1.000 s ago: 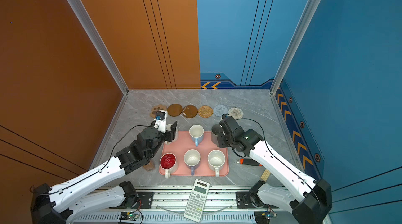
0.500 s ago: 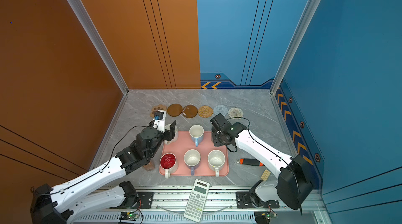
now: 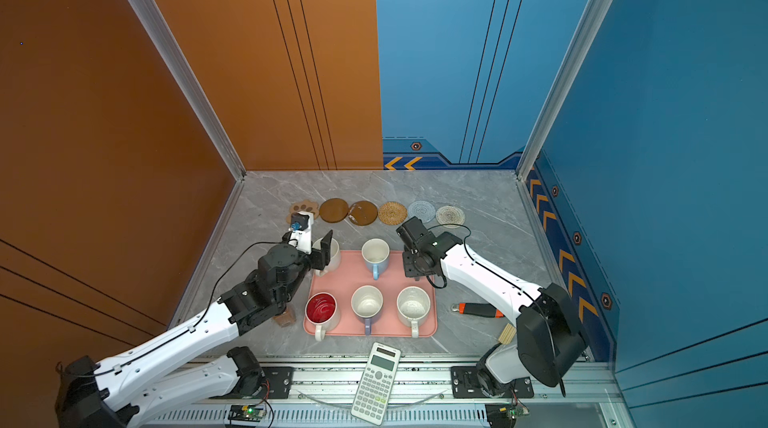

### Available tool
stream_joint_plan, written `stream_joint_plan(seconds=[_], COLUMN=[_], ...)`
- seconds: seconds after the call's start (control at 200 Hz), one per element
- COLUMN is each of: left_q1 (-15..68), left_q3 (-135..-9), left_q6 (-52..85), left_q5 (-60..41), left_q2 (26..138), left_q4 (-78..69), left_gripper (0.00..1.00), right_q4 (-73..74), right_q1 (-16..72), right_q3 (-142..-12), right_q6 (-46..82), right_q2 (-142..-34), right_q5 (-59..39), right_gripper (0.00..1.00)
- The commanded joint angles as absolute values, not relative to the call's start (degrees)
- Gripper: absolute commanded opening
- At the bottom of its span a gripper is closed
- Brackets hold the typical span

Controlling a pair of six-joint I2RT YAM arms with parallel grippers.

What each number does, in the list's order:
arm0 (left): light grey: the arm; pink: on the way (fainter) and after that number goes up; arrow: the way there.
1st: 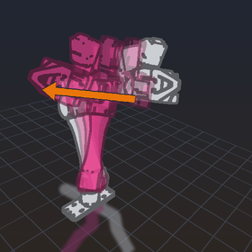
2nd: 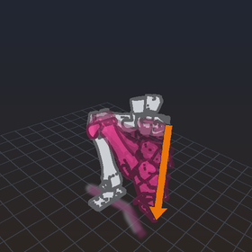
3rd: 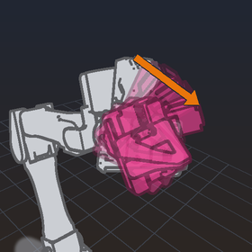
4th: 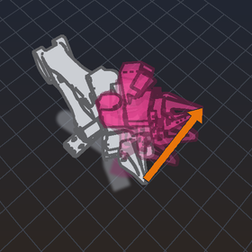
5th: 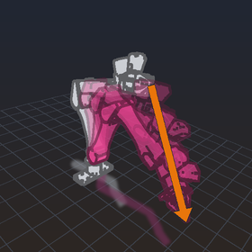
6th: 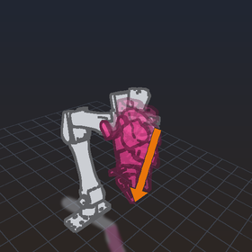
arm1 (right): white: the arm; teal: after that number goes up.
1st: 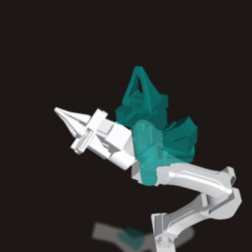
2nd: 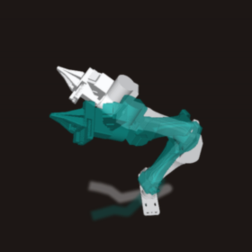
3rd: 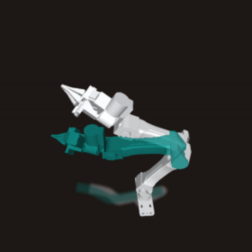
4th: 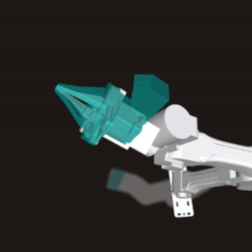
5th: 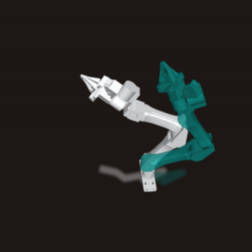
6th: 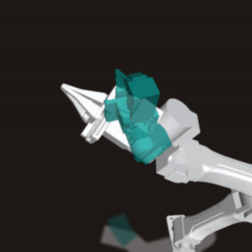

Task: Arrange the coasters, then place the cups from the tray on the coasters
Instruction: 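Lower the right gripper into the grey mug and grip its rim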

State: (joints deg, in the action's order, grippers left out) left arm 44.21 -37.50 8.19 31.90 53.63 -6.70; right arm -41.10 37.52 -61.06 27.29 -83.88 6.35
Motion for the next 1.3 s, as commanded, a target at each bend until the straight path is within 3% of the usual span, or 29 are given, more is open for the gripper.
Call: stream_joint_plan(seconds=[0.0, 0.971, 1.297], left_q1=[43.5, 42.4, 42.4], left_q3=[-36.5, -35.6, -35.6], left_q6=[8.3, 9.9, 9.9], left_q5=[31.5, 29.3, 29.0], left_q2=[52.1, 50.7, 50.8], left_q4=[-7.6, -8.1, -8.1], left_gripper=[0.69, 0.68, 0.68], right_q4=[-40.6, -38.3, -37.6], right_q1=[37.8, 38.3, 38.3], right_q3=[-61.9, -61.6, -61.7], right_q6=[29.2, 30.8, 31.3], right_q2=[-84.9, -88.4, -89.2], right_q5=[9.2, 11.8, 11.5], right_gripper=[0.36, 0.33, 0.26])
